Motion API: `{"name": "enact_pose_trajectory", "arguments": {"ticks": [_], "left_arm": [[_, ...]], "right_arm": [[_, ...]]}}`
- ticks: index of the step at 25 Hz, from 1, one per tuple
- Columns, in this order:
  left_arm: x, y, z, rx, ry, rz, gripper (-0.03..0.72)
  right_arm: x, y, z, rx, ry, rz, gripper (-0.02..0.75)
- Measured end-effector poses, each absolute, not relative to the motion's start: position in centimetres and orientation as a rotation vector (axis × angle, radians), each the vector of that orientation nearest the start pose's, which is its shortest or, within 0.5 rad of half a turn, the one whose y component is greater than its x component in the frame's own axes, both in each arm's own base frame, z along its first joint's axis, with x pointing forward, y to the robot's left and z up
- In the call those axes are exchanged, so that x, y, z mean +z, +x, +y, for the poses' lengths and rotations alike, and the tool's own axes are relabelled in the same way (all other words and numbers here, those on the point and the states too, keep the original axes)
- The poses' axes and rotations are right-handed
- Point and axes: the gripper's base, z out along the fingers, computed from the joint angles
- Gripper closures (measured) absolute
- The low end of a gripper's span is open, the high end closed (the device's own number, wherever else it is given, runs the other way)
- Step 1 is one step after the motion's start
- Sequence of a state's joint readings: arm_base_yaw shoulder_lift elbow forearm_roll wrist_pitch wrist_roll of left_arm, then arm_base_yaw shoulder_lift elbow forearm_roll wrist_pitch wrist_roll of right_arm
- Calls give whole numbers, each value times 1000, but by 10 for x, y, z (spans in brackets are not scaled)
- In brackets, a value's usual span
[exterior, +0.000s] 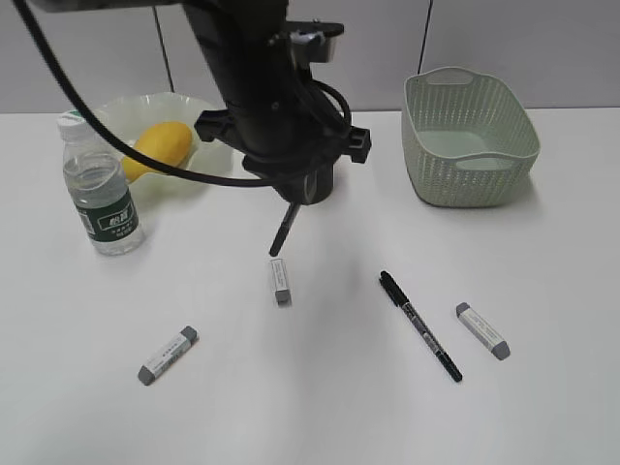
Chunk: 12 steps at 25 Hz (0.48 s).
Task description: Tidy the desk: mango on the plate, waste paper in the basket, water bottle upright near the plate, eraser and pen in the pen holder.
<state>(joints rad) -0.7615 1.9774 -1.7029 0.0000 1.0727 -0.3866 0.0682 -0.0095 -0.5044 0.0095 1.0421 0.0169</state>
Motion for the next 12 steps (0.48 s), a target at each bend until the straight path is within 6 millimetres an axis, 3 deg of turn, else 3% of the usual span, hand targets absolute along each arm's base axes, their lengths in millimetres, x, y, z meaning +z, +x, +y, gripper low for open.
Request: {"name": "enact_pose_trajectory", "arguments": {"ticks": [6,12], "left_arm": [[273,305,-268,-452,435,2476,608],[282,338,-244,-551,306,2155,608]], "right_arm": [[280,-6,0,66,-52,2012,502],[280,-6,0,66,-52,2012,502]]}}
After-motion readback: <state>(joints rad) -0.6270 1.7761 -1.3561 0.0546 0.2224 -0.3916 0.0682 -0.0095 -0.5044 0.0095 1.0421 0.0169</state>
